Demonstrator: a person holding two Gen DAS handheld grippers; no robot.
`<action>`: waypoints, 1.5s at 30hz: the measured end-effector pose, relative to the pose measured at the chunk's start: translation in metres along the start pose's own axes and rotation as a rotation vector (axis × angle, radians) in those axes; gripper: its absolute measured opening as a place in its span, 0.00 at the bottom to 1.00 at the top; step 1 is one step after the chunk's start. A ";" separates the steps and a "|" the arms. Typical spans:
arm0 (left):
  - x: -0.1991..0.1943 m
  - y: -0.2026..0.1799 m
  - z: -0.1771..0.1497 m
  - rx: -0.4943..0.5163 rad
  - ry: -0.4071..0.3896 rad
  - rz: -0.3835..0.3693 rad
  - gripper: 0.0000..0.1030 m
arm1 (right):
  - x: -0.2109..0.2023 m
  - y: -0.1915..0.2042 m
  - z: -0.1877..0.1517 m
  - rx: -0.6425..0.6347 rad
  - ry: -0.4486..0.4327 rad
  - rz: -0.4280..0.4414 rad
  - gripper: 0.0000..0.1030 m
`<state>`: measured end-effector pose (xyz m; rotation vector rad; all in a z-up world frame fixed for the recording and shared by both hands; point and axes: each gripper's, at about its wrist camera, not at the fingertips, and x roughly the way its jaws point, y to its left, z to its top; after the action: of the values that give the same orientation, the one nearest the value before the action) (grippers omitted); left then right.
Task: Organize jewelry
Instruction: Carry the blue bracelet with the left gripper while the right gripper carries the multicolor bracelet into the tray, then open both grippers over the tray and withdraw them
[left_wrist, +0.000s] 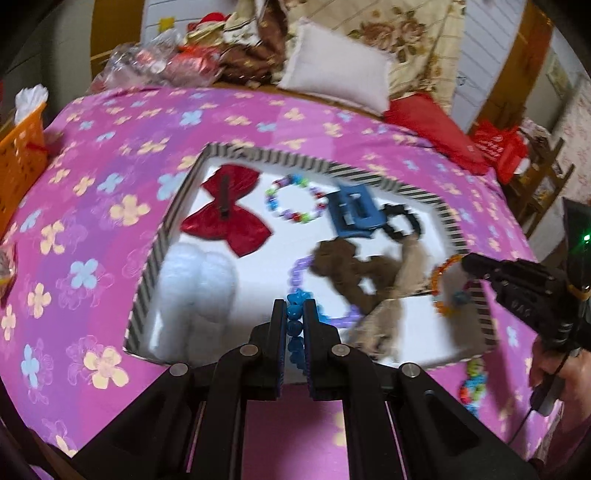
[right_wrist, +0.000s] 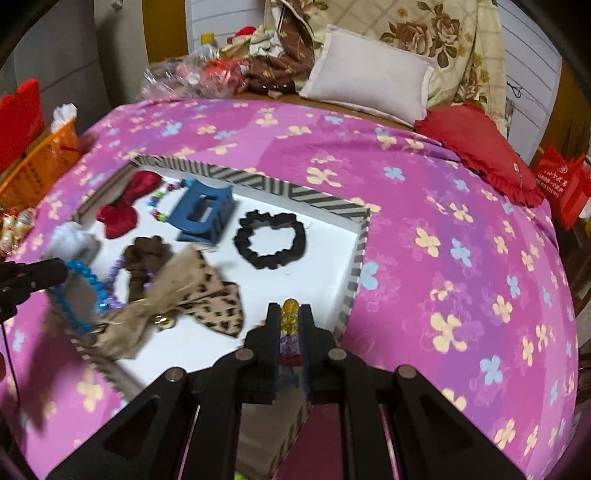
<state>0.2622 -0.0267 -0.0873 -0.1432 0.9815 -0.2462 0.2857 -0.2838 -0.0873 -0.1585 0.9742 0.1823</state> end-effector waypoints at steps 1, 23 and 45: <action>0.004 0.004 0.000 -0.005 0.006 0.009 0.00 | 0.006 -0.001 0.002 -0.001 0.006 -0.010 0.09; 0.001 -0.005 -0.004 0.085 -0.038 0.168 0.26 | -0.017 -0.006 -0.010 0.104 -0.083 0.034 0.43; -0.081 -0.016 -0.063 0.034 -0.149 0.225 0.27 | -0.109 0.034 -0.087 0.207 -0.194 -0.005 0.68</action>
<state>0.1647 -0.0209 -0.0535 -0.0184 0.8366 -0.0449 0.1485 -0.2787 -0.0468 0.0461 0.7933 0.0899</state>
